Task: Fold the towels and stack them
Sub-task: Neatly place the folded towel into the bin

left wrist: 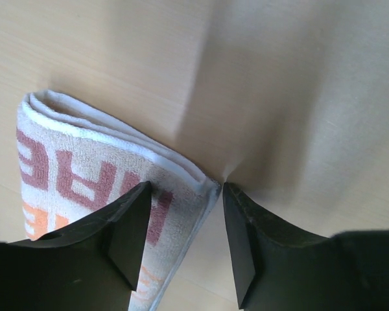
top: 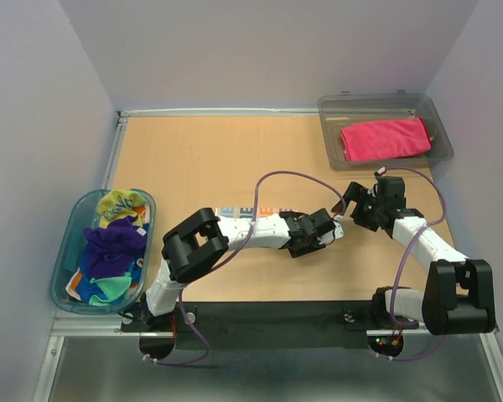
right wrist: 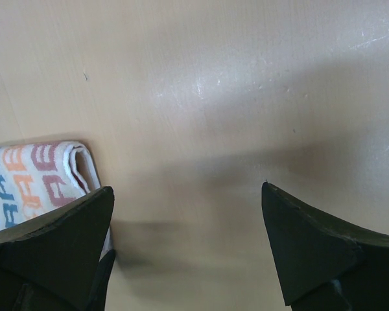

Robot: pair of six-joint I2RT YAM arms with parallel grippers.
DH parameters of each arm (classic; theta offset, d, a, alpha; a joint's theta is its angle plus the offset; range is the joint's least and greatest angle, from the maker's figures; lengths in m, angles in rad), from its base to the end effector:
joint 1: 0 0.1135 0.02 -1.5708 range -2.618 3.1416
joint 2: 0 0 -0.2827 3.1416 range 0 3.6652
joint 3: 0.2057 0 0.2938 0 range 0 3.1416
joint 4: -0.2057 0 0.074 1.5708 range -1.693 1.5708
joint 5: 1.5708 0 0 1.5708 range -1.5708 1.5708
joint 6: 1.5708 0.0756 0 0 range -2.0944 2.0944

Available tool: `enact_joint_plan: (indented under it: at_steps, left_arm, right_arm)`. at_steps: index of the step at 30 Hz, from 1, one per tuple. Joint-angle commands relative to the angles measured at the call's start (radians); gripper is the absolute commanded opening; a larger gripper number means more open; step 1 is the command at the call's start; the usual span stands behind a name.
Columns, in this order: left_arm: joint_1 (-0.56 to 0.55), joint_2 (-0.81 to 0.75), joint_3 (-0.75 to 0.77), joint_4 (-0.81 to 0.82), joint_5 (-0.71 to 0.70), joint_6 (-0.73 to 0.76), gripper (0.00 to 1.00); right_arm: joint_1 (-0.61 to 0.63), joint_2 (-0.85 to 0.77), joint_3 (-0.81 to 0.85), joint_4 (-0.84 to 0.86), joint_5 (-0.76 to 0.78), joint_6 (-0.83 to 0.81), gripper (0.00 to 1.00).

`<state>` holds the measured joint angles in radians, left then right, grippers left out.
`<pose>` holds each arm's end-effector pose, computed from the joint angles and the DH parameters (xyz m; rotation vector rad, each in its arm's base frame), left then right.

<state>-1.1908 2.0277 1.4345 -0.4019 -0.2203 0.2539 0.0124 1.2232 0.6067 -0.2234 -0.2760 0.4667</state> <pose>0.1998 -0.4556 0.1322 1.6110 1.9534 -0.0886 0.2907 0.0242 0.1527 0.4231 2.4059 0.5506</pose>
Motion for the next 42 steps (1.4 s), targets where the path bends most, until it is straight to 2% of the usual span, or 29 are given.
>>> enact_joint_plan:
  at_steps: [1,4,8,12,18,23,29,35,42]
  left_arm:
    - [0.04,0.043,-0.022,-0.028,0.064,0.021,0.57]
    - [0.056,0.055,-0.023,-0.025,0.091,0.016,0.46]
    - [0.071,0.055,-0.037,-0.017,0.13,0.013,0.2]
    - [0.077,0.025,-0.06,0.015,0.165,0.01,0.0]
    - [0.08,-0.075,-0.114,0.087,0.208,-0.005,0.0]
    - [0.082,-0.115,-0.141,0.109,0.205,-0.013,0.0]
    - [0.082,-0.162,-0.152,0.14,0.199,-0.027,0.0]
    - [0.082,-0.21,-0.166,0.166,0.18,-0.044,0.0]
    - [0.095,-0.259,-0.184,0.193,0.17,-0.065,0.0]
  right_arm:
    - [-0.008,-0.027,-0.012,0.03,-0.017,-0.019,1.0]
    - [-0.008,-0.027,-0.013,0.032,-0.023,-0.02,1.0]
    - [-0.008,-0.022,-0.015,0.045,-0.055,-0.016,1.0]
    - [-0.008,-0.004,-0.03,0.076,-0.158,0.01,1.0]
    - [-0.008,0.033,-0.1,0.214,-0.322,0.15,1.0]
    - [0.007,0.078,-0.171,0.439,-0.431,0.308,1.0]
    - [0.106,0.16,-0.237,0.664,-0.419,0.482,1.0]
    - [0.221,0.228,-0.254,0.78,-0.339,0.591,1.0]
    - [0.268,0.291,-0.28,0.866,-0.301,0.667,1.0]
